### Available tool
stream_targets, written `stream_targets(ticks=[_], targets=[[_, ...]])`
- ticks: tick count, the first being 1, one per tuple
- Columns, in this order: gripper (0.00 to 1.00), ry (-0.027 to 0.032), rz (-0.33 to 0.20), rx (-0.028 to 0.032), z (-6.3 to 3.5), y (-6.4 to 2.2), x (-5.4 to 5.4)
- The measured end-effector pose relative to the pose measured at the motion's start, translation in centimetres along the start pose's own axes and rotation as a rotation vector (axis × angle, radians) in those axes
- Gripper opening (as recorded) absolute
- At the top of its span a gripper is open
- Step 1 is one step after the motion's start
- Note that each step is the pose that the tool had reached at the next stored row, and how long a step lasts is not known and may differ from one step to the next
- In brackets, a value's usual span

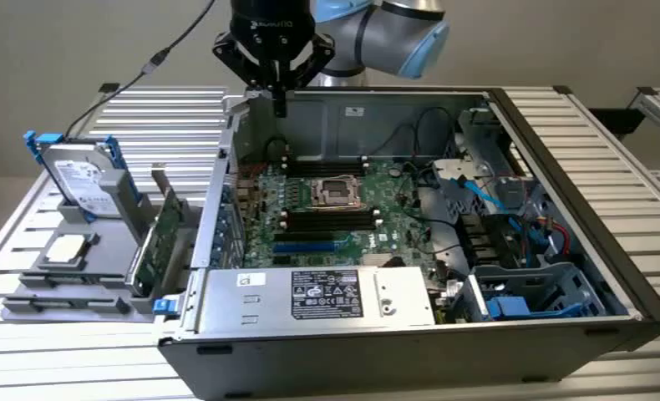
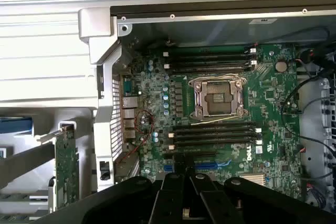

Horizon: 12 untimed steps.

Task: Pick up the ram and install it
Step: 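Reach for the ram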

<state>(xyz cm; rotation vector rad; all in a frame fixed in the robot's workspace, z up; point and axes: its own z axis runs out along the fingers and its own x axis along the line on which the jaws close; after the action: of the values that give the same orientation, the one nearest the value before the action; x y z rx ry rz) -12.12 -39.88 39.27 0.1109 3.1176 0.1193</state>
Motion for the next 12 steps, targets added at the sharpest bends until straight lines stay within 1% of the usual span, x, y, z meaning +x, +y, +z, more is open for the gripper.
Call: stream_targets(ticks=[11, 12], targets=[[0.11, 0.0005, 0.0, -0.003, 0.0, -0.01, 0.04], [0.11, 0.0058, 0.0, -0.0033, 0.02, -0.02, 0.18]])
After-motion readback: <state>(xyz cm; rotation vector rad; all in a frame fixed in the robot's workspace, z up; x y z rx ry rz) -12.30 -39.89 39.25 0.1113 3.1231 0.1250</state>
